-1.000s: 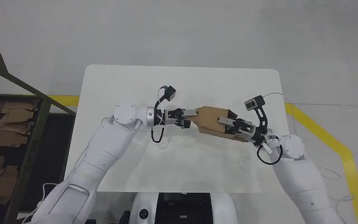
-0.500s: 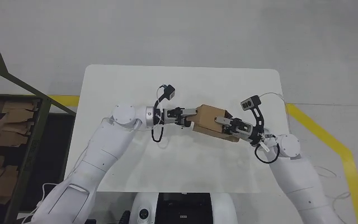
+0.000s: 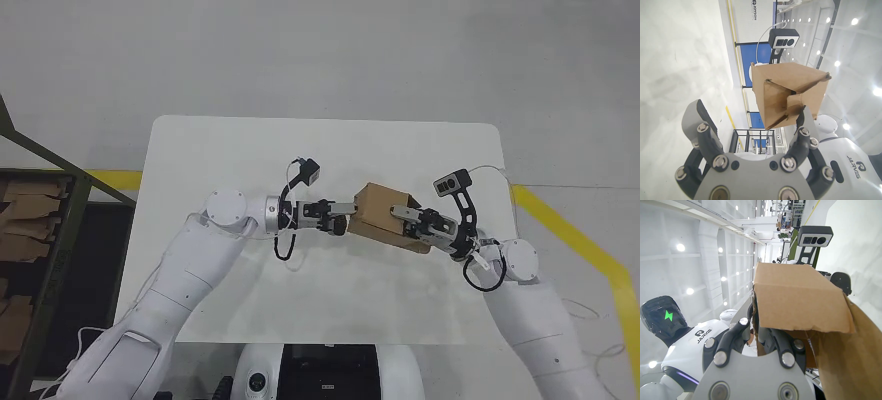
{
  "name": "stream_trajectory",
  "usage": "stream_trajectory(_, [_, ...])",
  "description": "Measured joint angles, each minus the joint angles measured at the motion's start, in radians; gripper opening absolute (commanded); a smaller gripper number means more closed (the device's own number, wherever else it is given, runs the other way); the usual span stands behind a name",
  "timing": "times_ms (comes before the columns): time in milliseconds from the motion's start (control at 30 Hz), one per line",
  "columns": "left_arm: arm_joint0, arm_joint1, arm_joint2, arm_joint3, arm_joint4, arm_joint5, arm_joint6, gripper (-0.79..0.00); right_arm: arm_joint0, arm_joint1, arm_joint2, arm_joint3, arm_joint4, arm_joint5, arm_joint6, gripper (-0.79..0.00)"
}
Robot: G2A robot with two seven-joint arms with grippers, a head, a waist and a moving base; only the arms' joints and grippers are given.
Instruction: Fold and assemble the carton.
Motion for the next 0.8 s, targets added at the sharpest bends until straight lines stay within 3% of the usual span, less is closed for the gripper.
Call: stream_trajectory(800, [-0.019,-0.004,0.032,-0.006,-0.003,0.000,0.000,0.000,0.019,-0.013,-0.031,0.031,0.038,0.010,0.081,-0.785])
